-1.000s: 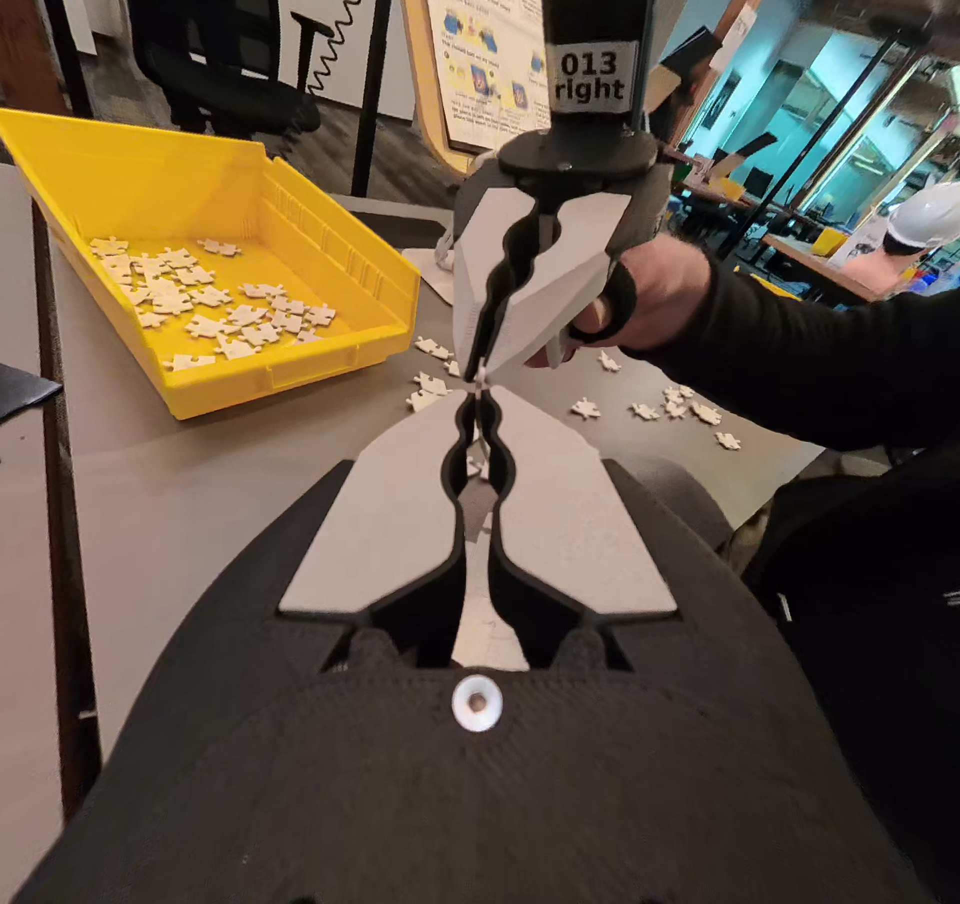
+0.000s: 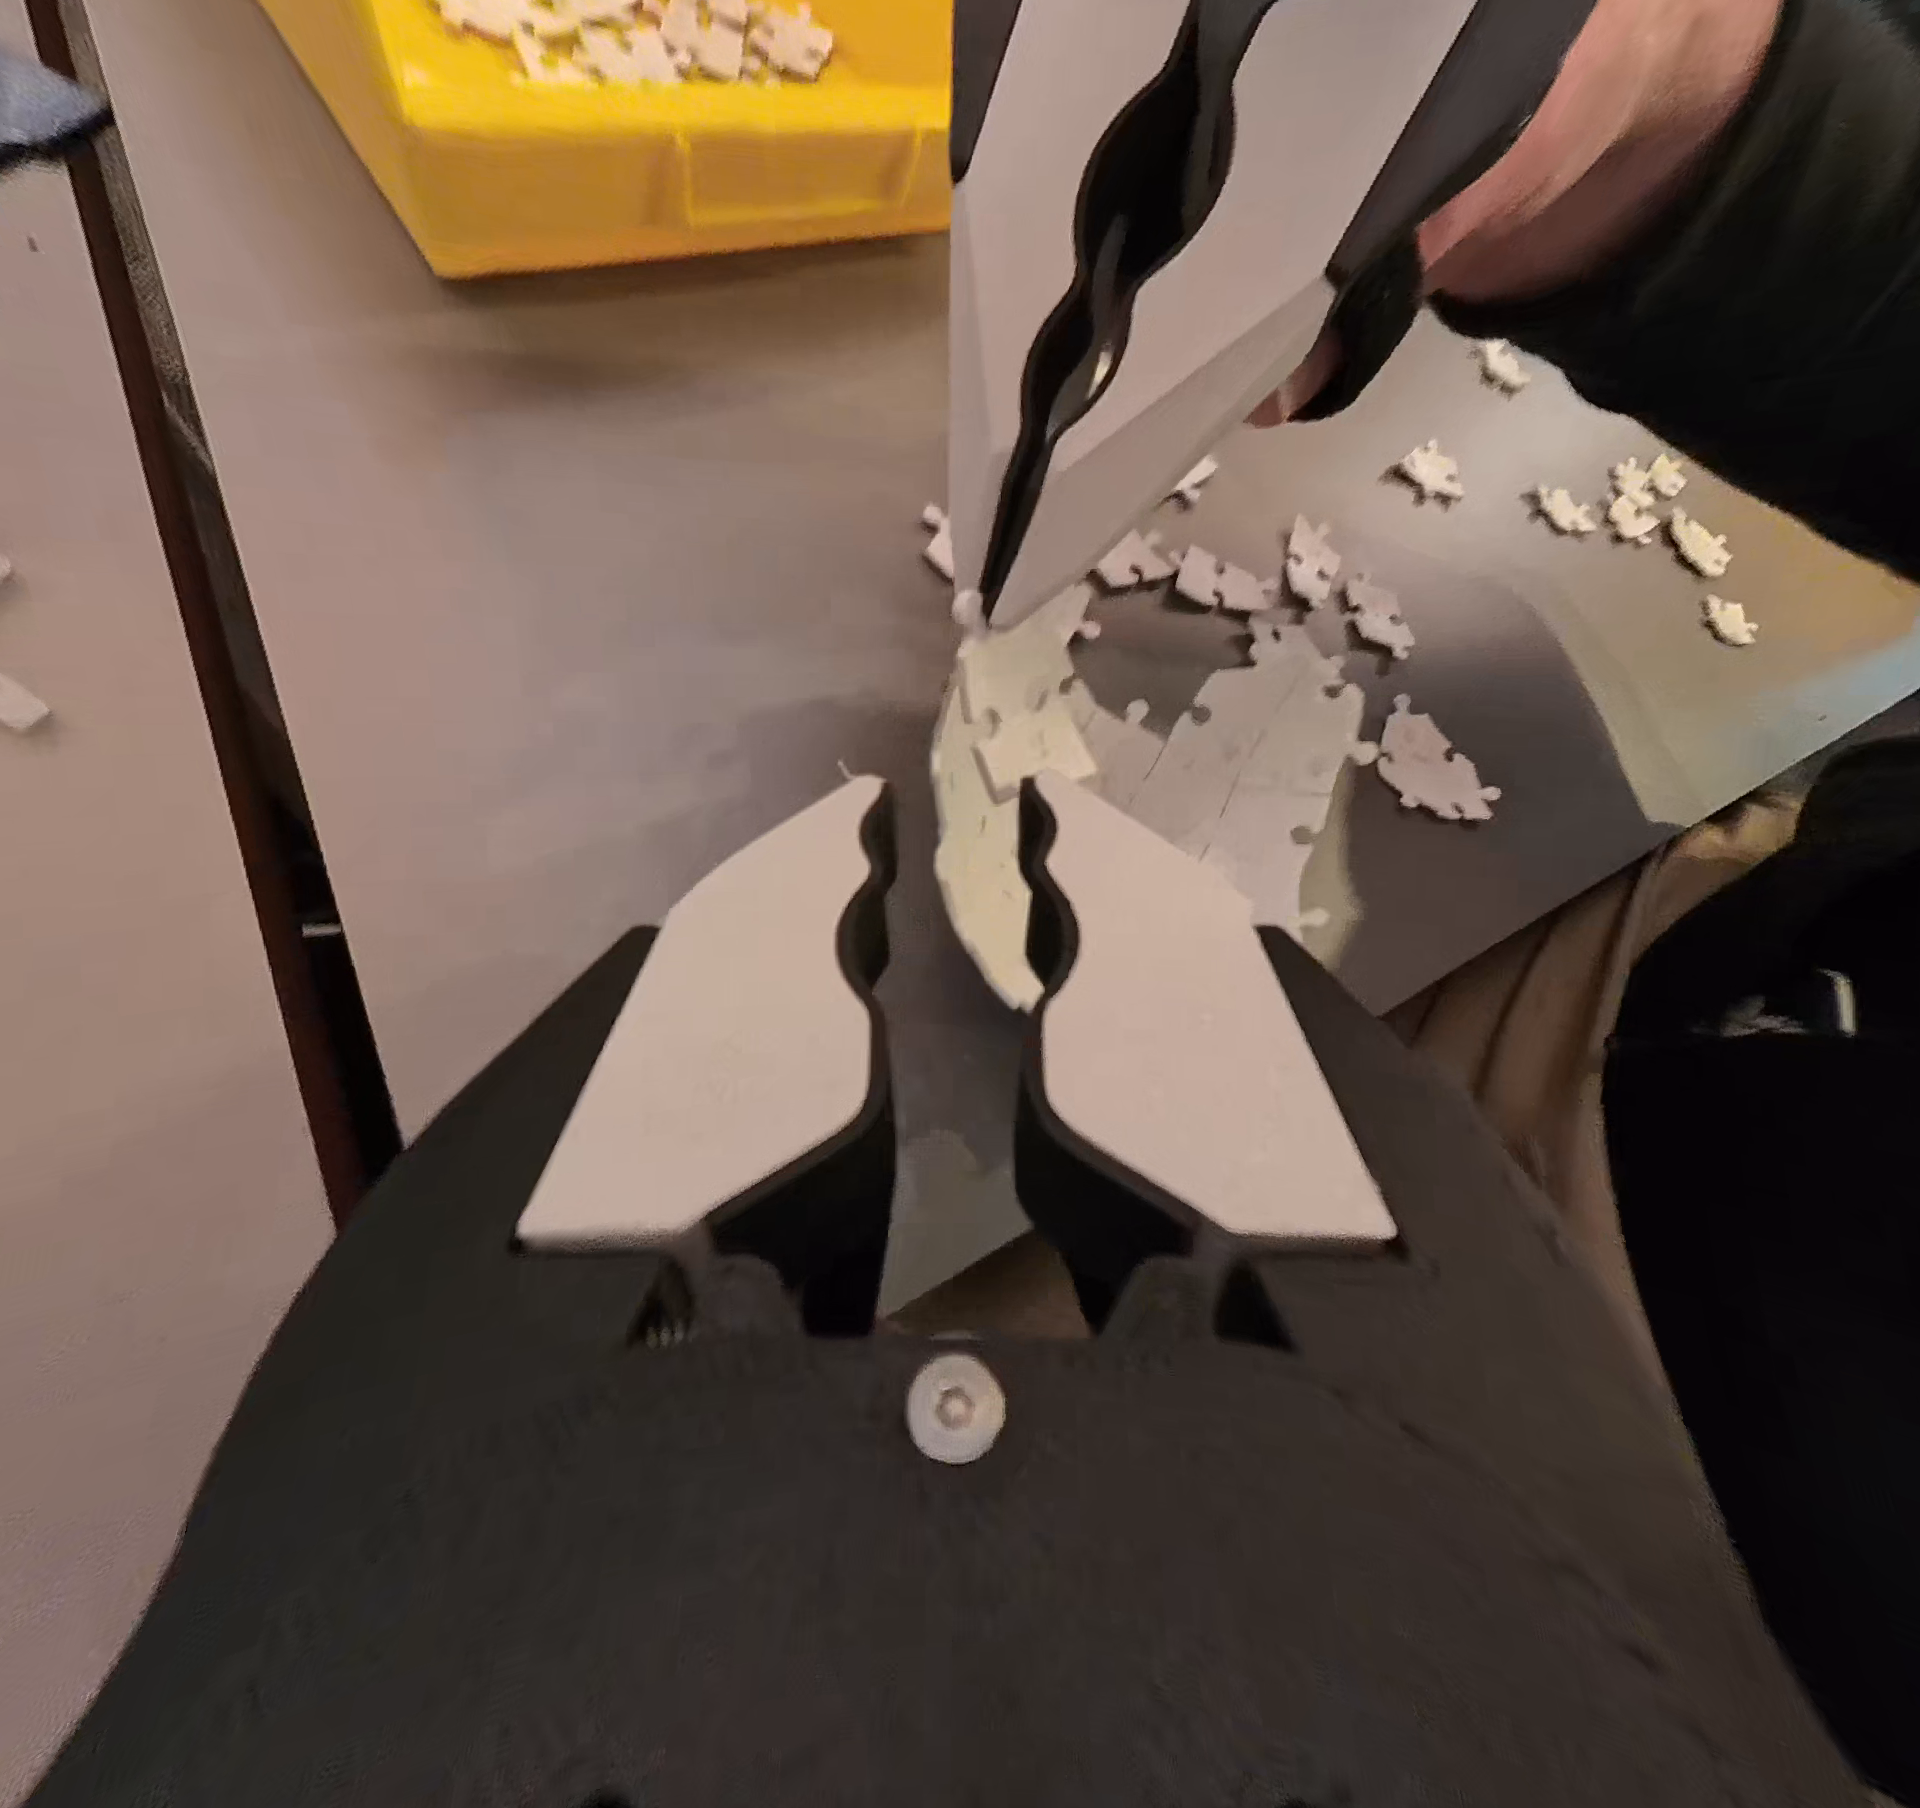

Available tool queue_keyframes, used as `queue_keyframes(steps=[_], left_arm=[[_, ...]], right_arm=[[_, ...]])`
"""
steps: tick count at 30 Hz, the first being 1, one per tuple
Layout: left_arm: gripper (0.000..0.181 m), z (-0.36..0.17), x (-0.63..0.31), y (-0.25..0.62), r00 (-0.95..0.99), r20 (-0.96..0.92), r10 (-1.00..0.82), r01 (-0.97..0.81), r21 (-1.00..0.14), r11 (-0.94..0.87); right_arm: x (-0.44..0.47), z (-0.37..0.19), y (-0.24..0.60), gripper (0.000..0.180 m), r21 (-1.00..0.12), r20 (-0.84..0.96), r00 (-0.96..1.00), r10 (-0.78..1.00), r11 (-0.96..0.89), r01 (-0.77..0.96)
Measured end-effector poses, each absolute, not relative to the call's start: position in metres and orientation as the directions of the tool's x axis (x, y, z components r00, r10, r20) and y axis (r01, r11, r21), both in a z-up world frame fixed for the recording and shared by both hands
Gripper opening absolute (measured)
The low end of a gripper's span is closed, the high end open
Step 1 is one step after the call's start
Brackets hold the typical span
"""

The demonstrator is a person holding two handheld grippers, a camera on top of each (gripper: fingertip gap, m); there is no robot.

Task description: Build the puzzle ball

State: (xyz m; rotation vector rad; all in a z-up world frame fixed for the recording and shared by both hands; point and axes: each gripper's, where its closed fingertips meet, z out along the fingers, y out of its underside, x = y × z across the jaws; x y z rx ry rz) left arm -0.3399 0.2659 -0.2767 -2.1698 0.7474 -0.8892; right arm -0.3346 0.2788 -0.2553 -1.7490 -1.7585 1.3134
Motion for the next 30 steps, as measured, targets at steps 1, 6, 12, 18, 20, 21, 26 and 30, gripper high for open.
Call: queue_keyframes(steps=[1,6,12,18,20,21,26,30], left_arm=[[0.025,-0.281,-0.340,0.265,0.605,0.377,-0.701,-0.255,-0.743,-0.619],[0.024,-0.293,-0.336,0.264,0.590,0.419,-0.690,-0.241,-0.724,-0.646],[0.009,-0.296,-0.332,0.266,0.588,0.414,-0.695,-0.242,-0.730,-0.639],[0.005,-0.298,-0.335,0.266,0.595,0.409,-0.692,-0.251,-0.724,-0.643],[0.005,-0.299,-0.335,0.267,0.597,0.407,-0.691,-0.258,-0.719,-0.646],[0.005,-0.299,-0.335,0.266,0.598,0.404,-0.693,-0.268,-0.714,-0.647],[0.003,-0.300,-0.337,0.264,0.616,0.361,-0.700,-0.315,-0.701,-0.639],[0.003,-0.302,-0.337,0.265,0.630,0.329,-0.703,-0.346,-0.692,-0.633]], right_arm=[[-0.335,-0.258,0.279,0.000,-0.774,-0.356,-0.190,0.915,-0.175,0.609],[-0.338,-0.268,0.276,0.000,-0.770,-0.306,-0.209,0.929,-0.112,0.628],[-0.340,-0.272,0.277,0.000,-0.776,-0.268,-0.221,0.938,-0.074,0.626],[-0.340,-0.274,0.277,0.000,-0.781,-0.255,-0.230,0.939,-0.060,0.622],[-0.340,-0.275,0.277,0.000,-0.781,-0.245,-0.238,0.940,-0.046,0.623],[-0.339,-0.275,0.277,0.000,-0.778,-0.241,-0.241,0.940,-0.039,0.627],[-0.338,-0.278,0.277,0.000,-0.767,-0.219,-0.255,0.942,-0.005,0.642],[-0.337,-0.280,0.277,0.000,-0.762,-0.208,-0.261,0.943,0.012,0.648]])
